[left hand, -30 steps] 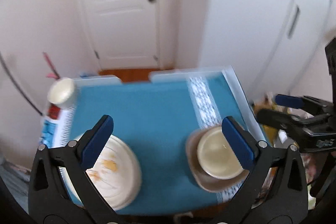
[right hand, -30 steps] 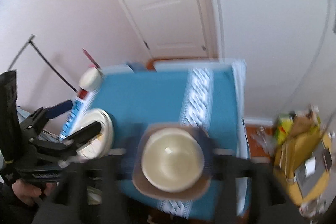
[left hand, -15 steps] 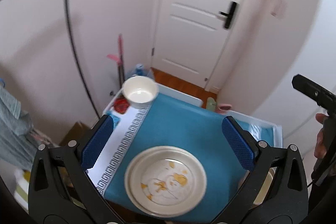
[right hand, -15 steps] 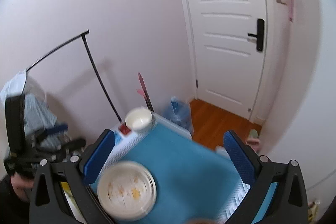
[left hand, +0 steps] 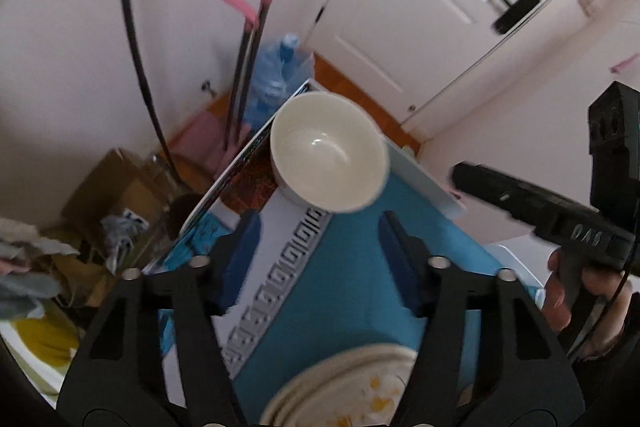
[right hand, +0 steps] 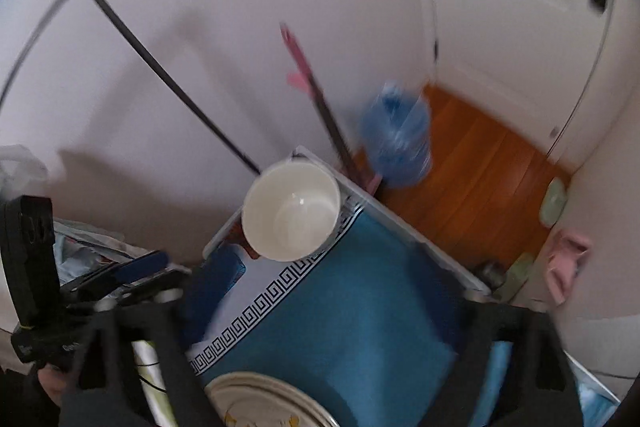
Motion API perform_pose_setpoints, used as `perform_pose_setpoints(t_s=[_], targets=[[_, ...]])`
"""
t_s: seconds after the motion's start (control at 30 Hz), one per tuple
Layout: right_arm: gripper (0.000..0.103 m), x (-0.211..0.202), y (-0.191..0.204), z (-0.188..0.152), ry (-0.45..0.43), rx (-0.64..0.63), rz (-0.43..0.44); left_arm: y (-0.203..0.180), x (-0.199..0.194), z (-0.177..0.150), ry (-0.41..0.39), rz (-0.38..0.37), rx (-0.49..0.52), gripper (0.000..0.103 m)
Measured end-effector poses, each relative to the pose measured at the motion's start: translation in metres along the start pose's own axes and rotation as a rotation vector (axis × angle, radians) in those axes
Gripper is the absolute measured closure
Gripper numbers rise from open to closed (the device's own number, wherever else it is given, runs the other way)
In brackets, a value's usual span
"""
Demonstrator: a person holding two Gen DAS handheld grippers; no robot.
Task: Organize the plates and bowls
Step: 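Reach the right gripper to the small white bowl rim and close, then lift the white bowl and lower it into the cream bowl, open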
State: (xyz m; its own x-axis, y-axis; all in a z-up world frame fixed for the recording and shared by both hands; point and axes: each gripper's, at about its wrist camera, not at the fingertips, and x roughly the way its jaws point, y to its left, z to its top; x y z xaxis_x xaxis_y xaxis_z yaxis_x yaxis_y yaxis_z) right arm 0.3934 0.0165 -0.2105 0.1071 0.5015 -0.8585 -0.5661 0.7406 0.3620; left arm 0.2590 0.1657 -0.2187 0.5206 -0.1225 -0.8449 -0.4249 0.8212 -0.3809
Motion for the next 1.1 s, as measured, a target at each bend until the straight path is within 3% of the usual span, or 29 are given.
perform_pose_setpoints(t_s=[0.17,0.23,0.3,0.43,0.47,0.5,0.83,1.1], targets=[[0.052,0.066,-0.009,0.008,0.086,0.028,0.003,0.016,0.060,0.020,0.064,0.009,-0.026,0.069],[0.056,0.082,-0.014,0.012,0.104,0.041,0.012,0.020,0.075,0.024,0.079,0.013,-0.027,0.073],[0.066,0.092,-0.018,0.015,0.111,0.051,0.017,0.023,0.084,0.027,0.089,0.022,-0.021,0.082],[0.074,0.105,-0.022,0.018,0.125,0.047,0.010,0.024,0.095,0.034,0.089,0.030,-0.007,0.083],[0.084,0.105,-0.023,0.018,0.126,0.046,0.018,0.024,0.095,0.036,0.089,0.035,0.000,0.083],[0.087,0.103,-0.024,0.018,0.121,0.049,0.030,0.023,0.095,0.035,0.090,0.043,0.010,0.083],[0.087,0.081,-0.018,0.013,0.066,0.038,-0.006,0.002,0.077,0.036,0.058,0.077,0.092,0.084],[0.087,0.003,-0.013,-0.011,-0.057,0.072,-0.036,-0.046,0.023,0.018,-0.014,0.039,0.195,0.084]])
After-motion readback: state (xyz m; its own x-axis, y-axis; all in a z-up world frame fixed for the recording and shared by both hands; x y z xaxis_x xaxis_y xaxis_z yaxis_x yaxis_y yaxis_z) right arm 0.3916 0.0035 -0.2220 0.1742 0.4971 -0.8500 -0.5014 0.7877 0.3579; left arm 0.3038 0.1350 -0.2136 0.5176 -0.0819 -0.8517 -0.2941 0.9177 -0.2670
